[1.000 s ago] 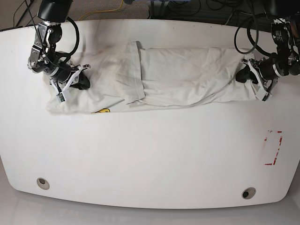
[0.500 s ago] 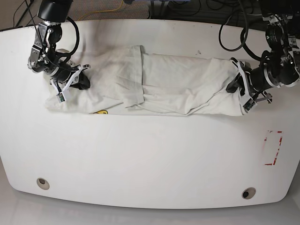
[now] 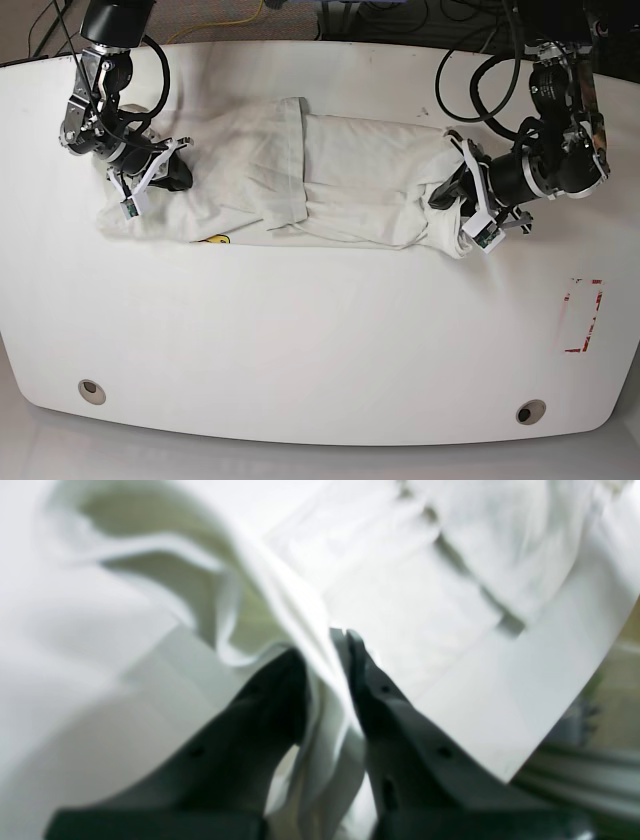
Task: Layout the t-shirt on the table in an organized manner, then fold the t-shirt properly
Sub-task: 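Drag the pinched shirt end with the left gripper toward the right gripper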
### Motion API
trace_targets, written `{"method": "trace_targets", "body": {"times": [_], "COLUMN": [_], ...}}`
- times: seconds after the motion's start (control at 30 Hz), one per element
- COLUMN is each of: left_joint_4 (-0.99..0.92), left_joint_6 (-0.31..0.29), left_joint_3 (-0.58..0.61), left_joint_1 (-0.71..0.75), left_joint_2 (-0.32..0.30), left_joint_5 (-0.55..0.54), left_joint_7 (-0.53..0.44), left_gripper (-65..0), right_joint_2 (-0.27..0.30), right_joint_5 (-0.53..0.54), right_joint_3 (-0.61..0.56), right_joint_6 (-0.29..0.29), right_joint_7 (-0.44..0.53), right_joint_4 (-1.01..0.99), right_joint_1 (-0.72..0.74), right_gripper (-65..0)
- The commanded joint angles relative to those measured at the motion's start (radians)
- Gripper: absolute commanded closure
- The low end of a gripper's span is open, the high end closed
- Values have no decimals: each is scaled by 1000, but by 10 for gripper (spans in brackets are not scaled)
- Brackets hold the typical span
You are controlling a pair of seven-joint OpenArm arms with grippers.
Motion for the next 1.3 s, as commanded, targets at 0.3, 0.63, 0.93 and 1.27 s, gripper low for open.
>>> {"method": "trace_targets", "body": {"times": [0.3, 0.63, 0.93, 1.27], "left_joint_4": [-86, -131, -198, -235], "left_joint_6": [-1, -1, -1, -1], "left_joint_3": [50, 99, 99, 119], "left_joint_1": [-76, -119, -159, -183], "left_joint_2": [177, 248, 284, 304], "left_joint_5": [203, 288, 346, 354], "left_joint_7": [-10, -12, -12, -12], "left_gripper": [-22, -22, -22, -22], "right_joint_2": [3, 3, 3, 3], "right_joint_5": [-103, -103, -103, -103], "right_joint_3": [-7, -7, -7, -7], "right_joint_6": [-17, -17, -17, -17], "right_joint_7": [-129, -129, -129, -129], "right_joint_4": [-14, -14, -14, -14], "right_joint_1": [-24, -24, -21, -20], "right_gripper": [-51, -51, -51, -51]}}
